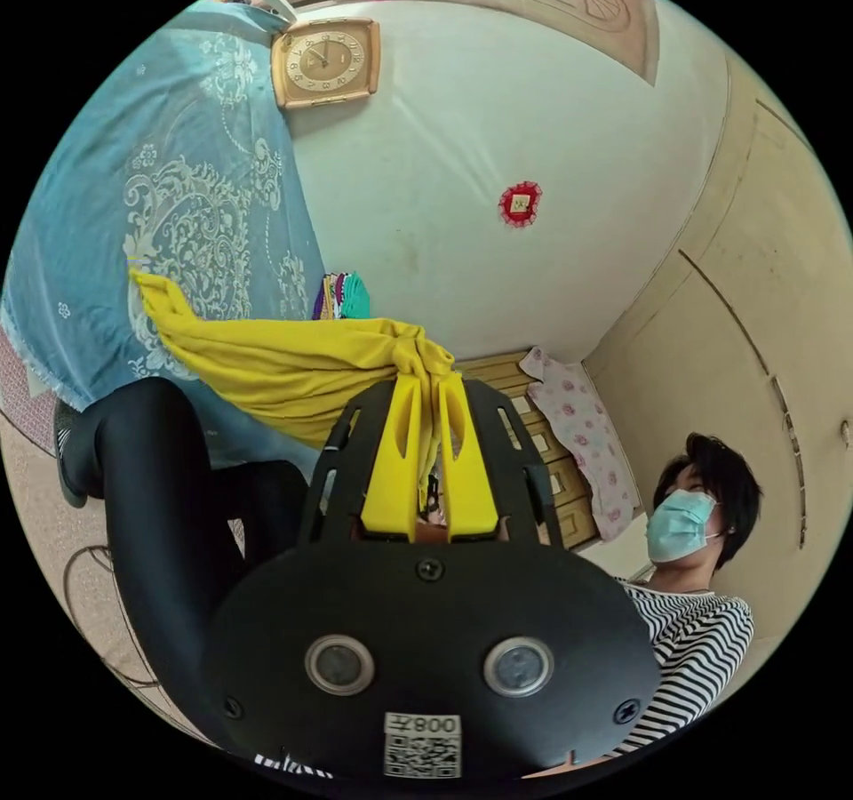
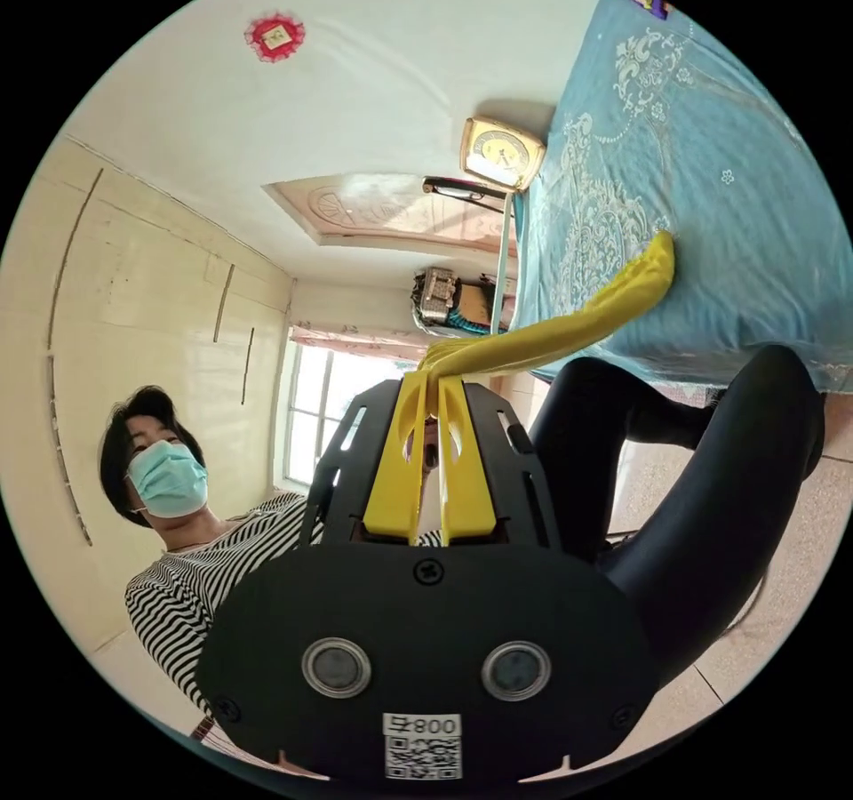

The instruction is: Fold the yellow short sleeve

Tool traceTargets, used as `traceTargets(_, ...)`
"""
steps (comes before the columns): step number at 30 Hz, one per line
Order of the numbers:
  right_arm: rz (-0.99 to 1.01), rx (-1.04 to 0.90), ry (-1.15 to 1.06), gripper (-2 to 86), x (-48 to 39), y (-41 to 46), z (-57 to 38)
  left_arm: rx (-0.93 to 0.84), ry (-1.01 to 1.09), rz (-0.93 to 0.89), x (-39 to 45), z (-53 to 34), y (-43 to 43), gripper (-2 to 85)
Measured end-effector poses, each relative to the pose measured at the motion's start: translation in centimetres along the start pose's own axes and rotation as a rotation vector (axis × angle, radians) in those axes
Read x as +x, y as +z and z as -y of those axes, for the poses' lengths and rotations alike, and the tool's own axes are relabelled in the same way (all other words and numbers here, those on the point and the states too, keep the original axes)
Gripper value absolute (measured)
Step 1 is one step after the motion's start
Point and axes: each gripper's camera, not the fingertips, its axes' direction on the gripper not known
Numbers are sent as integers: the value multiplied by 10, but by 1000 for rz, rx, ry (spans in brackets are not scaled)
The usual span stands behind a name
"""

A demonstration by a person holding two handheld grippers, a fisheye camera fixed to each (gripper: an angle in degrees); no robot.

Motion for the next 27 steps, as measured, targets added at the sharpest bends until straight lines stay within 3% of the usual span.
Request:
traceTargets(17,6,221,-173,19,-151,-140,-30,-258,8,-111,-23,-19,202,37)
traceTargets(27,-24,310,-112,18,-171,-228,34,-380,-26,-46,-67,14,349,39)
